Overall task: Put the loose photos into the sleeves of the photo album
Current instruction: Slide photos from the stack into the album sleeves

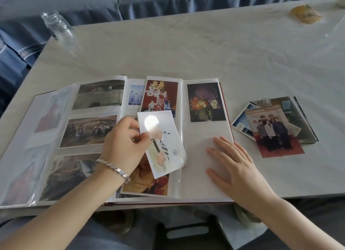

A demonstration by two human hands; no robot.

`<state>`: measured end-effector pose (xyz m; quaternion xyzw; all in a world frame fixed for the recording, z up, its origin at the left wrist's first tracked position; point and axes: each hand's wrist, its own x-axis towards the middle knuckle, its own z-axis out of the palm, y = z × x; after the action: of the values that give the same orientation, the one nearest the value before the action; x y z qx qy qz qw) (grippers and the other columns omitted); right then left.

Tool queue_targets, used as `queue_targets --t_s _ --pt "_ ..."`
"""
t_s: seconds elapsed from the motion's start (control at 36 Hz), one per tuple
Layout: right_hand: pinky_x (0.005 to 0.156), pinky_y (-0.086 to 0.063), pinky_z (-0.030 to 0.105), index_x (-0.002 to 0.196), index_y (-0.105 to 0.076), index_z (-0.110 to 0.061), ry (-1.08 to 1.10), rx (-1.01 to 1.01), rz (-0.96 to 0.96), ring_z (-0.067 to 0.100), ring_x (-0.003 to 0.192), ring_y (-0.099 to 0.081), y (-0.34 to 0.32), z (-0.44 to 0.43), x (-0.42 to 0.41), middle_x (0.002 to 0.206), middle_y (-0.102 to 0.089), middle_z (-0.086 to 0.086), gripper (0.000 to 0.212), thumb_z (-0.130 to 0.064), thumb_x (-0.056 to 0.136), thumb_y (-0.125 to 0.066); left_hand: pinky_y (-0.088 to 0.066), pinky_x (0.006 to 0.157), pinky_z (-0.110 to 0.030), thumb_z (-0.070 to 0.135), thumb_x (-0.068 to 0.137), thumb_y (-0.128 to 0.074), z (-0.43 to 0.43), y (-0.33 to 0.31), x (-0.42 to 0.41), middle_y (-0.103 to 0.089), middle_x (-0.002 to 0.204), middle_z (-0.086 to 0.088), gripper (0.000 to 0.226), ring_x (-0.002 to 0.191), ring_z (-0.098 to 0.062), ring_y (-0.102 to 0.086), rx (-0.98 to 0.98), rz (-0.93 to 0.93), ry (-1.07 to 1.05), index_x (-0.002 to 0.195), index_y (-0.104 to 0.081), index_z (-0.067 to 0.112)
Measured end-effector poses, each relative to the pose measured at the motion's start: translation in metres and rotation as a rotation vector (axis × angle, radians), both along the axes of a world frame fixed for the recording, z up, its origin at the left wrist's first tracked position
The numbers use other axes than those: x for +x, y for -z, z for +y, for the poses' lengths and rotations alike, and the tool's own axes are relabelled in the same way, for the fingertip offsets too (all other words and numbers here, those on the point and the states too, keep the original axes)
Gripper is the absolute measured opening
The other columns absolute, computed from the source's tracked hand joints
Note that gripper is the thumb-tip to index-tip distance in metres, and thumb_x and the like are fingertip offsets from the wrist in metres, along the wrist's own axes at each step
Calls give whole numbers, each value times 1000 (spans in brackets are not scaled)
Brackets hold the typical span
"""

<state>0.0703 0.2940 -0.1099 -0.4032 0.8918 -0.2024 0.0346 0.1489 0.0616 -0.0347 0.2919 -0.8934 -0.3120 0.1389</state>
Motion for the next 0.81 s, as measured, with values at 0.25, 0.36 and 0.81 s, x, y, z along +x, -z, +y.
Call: queue_targets --t_s 0.25,0.36,0.81 --pt "105 -20 52 126 -57 -19 -18 -50 4 15 132 -29 3 2 -1 139 -48 5 54 -53 89 -36 -40 45 -9 22 83 -67 11 13 8 -63 66 9 15 58 -2 -58 54 -144 76 84 -52 18" --pt "105 -16 50 126 -57 -19 -16 -67 -14 15 132 -29 3 2 -1 139 -48 5 54 -52 88 -39 -40 46 -5 28 84 -65 22 15 9 -61 66 13 17 62 -1 -58 55 -205 122 81 -48 25" --pt "114 -9 46 137 -42 -35 -329 100 -61 13 143 -15 -8 -11 -2 151 -28 -7 56 -61 89 -29 -35 52 1 13 89 -57 -2 4 -7 -48 70 20 9 61 5 -46 37 123 -127 93 -49 15"
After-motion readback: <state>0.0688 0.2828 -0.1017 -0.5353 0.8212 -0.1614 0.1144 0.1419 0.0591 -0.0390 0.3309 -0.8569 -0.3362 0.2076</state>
